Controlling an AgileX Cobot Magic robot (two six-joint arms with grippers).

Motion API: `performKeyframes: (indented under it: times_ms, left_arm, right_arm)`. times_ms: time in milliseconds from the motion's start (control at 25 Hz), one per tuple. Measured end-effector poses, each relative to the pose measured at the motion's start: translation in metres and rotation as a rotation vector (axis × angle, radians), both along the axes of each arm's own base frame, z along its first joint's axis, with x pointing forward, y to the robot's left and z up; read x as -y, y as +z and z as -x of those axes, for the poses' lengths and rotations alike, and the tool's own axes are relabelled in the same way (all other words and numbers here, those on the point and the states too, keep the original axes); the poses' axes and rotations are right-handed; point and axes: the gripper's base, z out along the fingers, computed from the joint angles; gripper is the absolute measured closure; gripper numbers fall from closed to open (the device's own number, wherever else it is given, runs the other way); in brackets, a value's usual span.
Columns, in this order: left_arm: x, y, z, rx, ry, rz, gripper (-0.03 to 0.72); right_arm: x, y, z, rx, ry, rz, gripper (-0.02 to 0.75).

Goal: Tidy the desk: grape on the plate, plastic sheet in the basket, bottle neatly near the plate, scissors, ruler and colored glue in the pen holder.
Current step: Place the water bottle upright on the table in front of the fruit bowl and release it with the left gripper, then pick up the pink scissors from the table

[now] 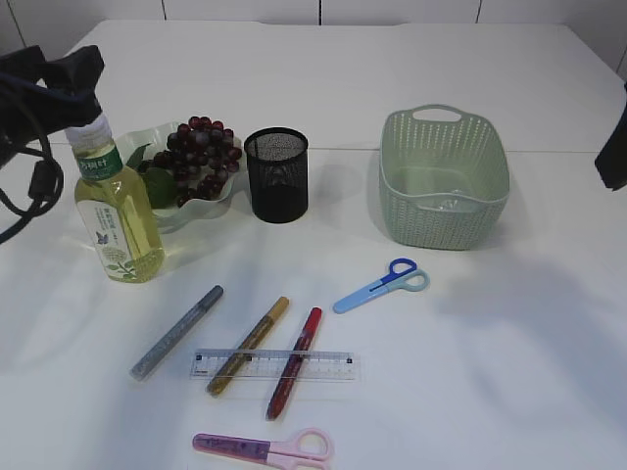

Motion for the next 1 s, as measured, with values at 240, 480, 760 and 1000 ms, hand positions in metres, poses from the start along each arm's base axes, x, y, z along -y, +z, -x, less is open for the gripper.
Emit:
performKeyframes:
  times_ms: [240, 480, 760, 1000]
  left_arm:
    - [-0.002, 0.022, 0.013, -0.078, -0.004, -0.012, 0.211]
    - [-0.006, 0.038, 0.033, -0.236, -0.011, -0.039, 0.221]
    - [-0.014, 0.069, 0.076, -0.356, -0.025, -0.08, 0.221]
    - [-0.022, 0.088, 0.118, -0.475, -0.028, -0.113, 0.208]
  right_arm:
    - [0.0, 0.0, 0.0, 0.0, 0.0, 0.0, 0.217]
    - [0.0, 0.0, 0.0, 0.0, 0.0, 0.0, 0.217]
    - [0.0, 0.0, 0.0, -0.008, -0.053, -0.023, 0.225]
    - [0.0, 0.0, 0.0, -0.027, -0.173, -0.075, 0.225]
